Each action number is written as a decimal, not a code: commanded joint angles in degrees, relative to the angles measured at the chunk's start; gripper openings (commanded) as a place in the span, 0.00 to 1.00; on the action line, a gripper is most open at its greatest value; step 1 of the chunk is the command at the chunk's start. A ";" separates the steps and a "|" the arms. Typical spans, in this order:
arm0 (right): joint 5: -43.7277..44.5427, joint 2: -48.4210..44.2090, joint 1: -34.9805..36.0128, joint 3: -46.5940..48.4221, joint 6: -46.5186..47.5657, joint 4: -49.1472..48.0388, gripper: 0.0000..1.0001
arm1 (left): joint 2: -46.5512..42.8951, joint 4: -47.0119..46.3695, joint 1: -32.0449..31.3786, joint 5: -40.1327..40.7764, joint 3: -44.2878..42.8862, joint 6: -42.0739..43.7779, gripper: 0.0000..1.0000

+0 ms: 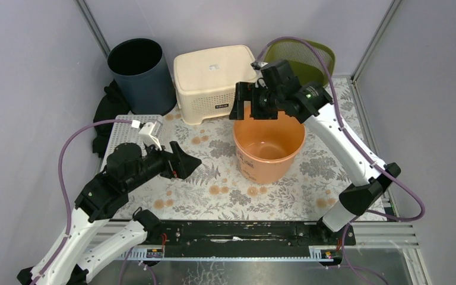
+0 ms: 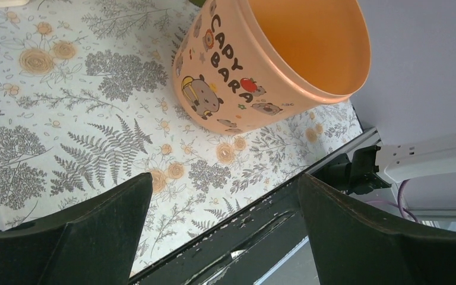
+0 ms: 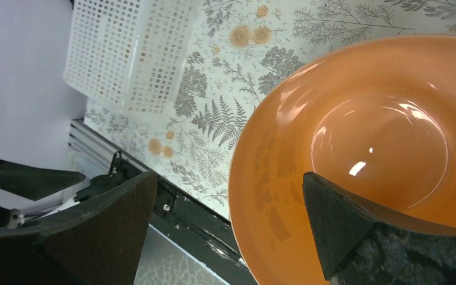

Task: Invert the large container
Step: Move the container to the center of the board, then turn the container upside down at the center of the board.

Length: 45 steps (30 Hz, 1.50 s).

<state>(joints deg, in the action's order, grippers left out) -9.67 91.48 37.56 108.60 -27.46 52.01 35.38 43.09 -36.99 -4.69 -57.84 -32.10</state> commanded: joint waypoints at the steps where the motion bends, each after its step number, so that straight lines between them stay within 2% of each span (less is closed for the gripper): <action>1: 8.92 2.57 3.73 4.00 -0.21 3.75 0.99 | -0.80 -0.10 -0.10 -0.75 1.46 -0.86 1.00; 11: 14.57 7.55 7.72 4.70 -1.70 6.73 1.00 | -0.83 -0.11 -0.12 -1.79 2.34 -0.43 1.00; 22: 18.20 7.44 8.32 3.37 -3.67 7.37 0.99 | -1.18 -0.55 -0.10 -2.67 3.44 -0.33 1.00; 31: 15.01 2.79 8.32 -2.55 -3.67 0.88 0.99 | -1.77 -0.70 -0.10 -2.82 4.10 -0.51 1.00; 36: 16.85 6.58 8.30 0.26 -6.15 6.18 0.99 | -1.81 -0.90 -0.10 -2.99 4.23 -0.43 1.00; 40: 16.09 7.72 8.74 0.23 -6.68 6.42 1.00 | -1.95 -0.83 -0.10 -3.07 4.31 -0.42 1.00; 43: 16.50 8.04 9.37 0.17 -7.07 6.69 0.94 | -2.06 -0.86 -0.10 -3.17 4.49 -0.52 1.00; 45: 17.30 8.79 9.81 0.86 -7.17 7.69 0.87 | -1.94 -0.88 -0.05 -3.35 4.54 -0.51 1.00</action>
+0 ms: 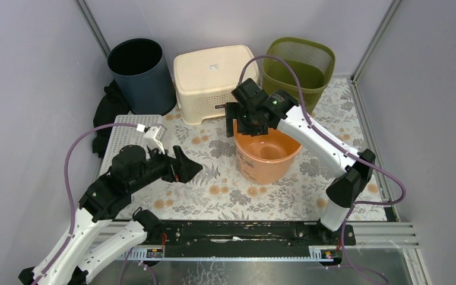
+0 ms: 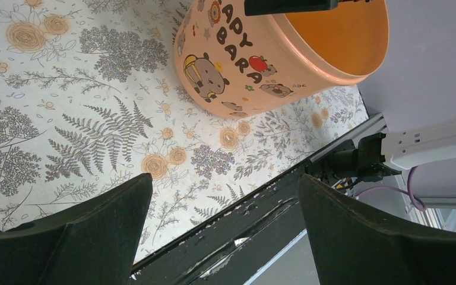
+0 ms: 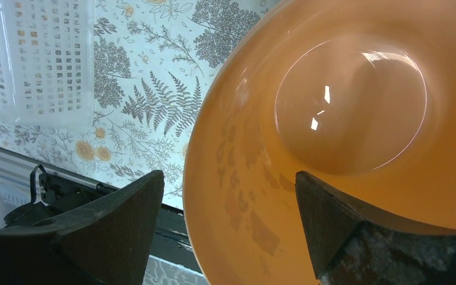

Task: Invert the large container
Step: Turn the container upside down at the center of the board.

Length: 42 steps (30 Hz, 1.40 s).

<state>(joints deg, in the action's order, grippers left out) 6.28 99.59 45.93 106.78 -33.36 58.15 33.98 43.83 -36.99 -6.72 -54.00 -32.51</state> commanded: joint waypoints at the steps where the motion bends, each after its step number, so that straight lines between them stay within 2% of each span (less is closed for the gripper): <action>1: 1.81 1.10 1.84 3.14 -1.37 2.09 0.85 | -0.50 -1.58 -0.09 -1.46 0.65 -0.10 1.00; 11: 6.59 6.66 5.71 7.96 -1.74 7.70 0.76 | 0.30 -1.16 -0.10 -2.10 0.79 0.17 1.00; 17: 9.41 7.84 6.32 9.84 -1.98 10.97 0.62 | 0.05 -1.15 -0.09 -2.55 1.51 0.17 1.00; 21: 9.91 8.36 6.45 10.71 -2.10 12.34 0.42 | -0.02 -1.28 -0.09 -2.58 1.86 0.11 1.00; 27: 9.80 9.96 7.09 11.81 -1.90 13.39 0.36 | -0.14 -1.13 -0.10 -2.77 1.73 0.23 1.00; 28: 9.71 10.15 7.12 11.95 -1.75 13.57 0.29 | -0.13 -0.99 -0.06 -2.75 1.63 0.30 1.00; 30: 9.70 10.62 7.22 12.32 -1.68 13.78 0.26 | -0.12 -0.73 -0.10 -2.68 1.45 0.41 1.00; 34: 9.65 11.12 7.36 13.04 -1.41 14.23 0.09 | -0.14 -0.68 -0.10 -2.63 1.50 0.43 1.00; 37: 9.88 10.92 7.43 13.36 -1.19 14.43 0.02 | 0.03 -0.68 -0.05 -2.69 1.48 0.43 1.00; 42: 9.89 8.66 7.96 12.67 -0.81 13.66 0.00 | 0.27 -0.66 -0.05 -2.77 1.44 0.52 1.00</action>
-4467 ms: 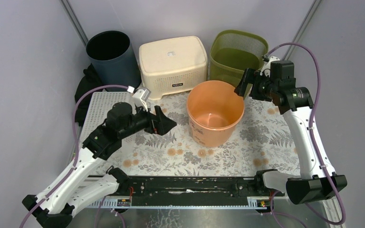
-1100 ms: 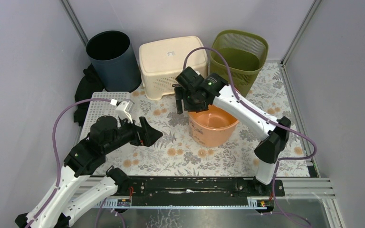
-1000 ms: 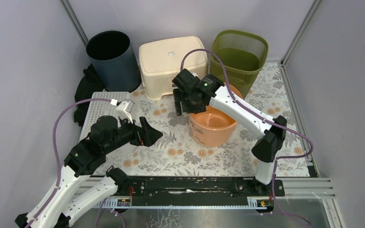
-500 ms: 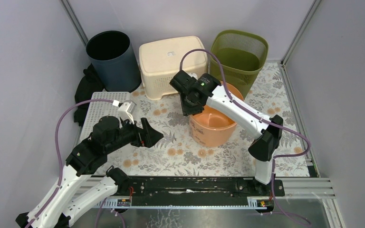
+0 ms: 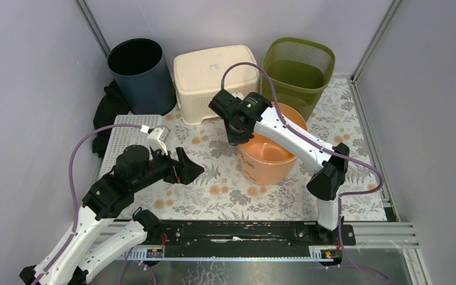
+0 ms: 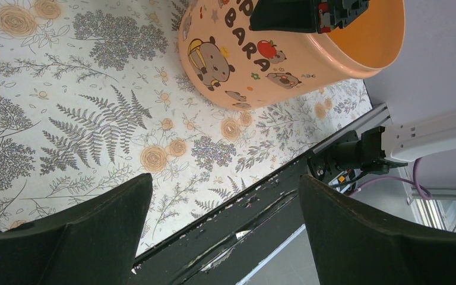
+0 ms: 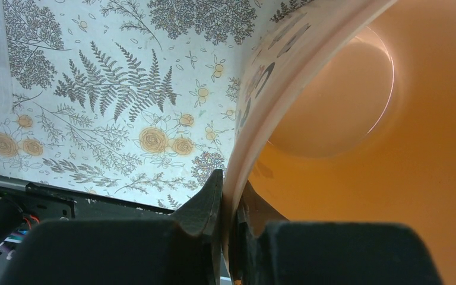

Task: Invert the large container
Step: Turn the container upside down at the center of the board.

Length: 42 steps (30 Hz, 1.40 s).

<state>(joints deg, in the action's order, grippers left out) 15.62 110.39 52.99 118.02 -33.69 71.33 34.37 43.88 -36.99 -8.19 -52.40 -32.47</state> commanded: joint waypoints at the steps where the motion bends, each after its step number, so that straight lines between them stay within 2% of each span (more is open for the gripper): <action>1: 0.48 -2.85 1.06 1.24 -0.41 0.07 0.00 | -0.06 -0.72 -0.07 -1.31 -0.15 0.48 1.00; 17: -3.04 -13.18 2.48 0.71 0.04 -3.48 0.00 | 0.42 -1.24 -0.09 -1.30 -0.42 -0.14 1.00; 34: -12.66 -25.24 2.17 -11.20 0.24 -17.18 0.00 | 1.17 -0.73 -0.10 -0.27 -2.75 -0.62 1.00; 42: -23.08 -33.74 -4.15 -22.44 -1.69 -27.17 0.00 | 2.13 -0.72 -0.10 0.20 -3.55 -0.58 1.00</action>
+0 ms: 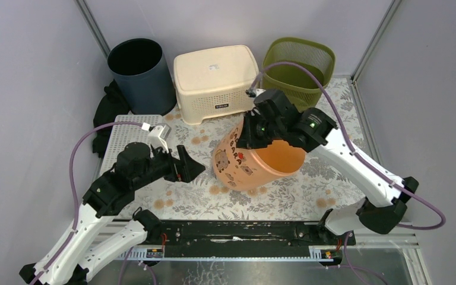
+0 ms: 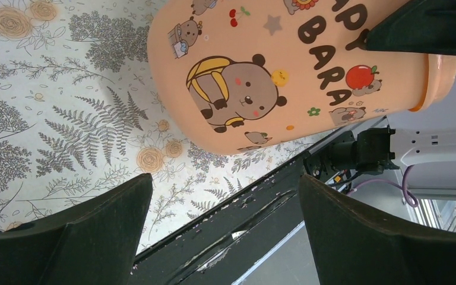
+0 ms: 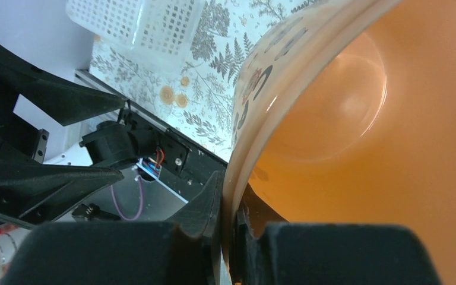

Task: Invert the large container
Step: Turn the container upside down at the center of the board.

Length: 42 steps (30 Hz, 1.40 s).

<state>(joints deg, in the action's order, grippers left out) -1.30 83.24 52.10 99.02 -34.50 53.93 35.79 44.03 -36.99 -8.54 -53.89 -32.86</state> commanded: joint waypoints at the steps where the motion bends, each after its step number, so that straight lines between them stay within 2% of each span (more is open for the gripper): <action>1: -7.60 -7.87 -4.11 -5.08 -1.23 -11.53 0.00 | 0.83 -0.88 -0.04 0.54 -2.24 -0.19 1.00; 12: -23.97 -15.38 -13.09 -17.93 -6.25 -25.18 0.00 | 1.85 -0.83 -0.10 0.87 -4.21 -0.33 1.00; 18: -33.77 -19.59 -19.94 -24.95 -12.08 -34.99 0.00 | 1.95 0.01 -0.10 1.10 -5.52 -0.62 1.00; 27: -46.80 -22.42 -27.15 -37.35 -27.29 -58.86 0.00 | 1.22 2.33 -0.05 2.14 -9.49 -0.92 1.00; 42: -50.78 -16.72 -28.90 -52.87 -53.61 -103.47 0.00 | -0.20 5.88 -0.10 3.52 -16.03 -1.24 1.00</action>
<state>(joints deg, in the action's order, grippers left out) -49.45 64.93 23.62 48.21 -77.34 -26.59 36.07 48.64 -36.99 -6.39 -66.81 -34.09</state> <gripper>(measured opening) 0.124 0.998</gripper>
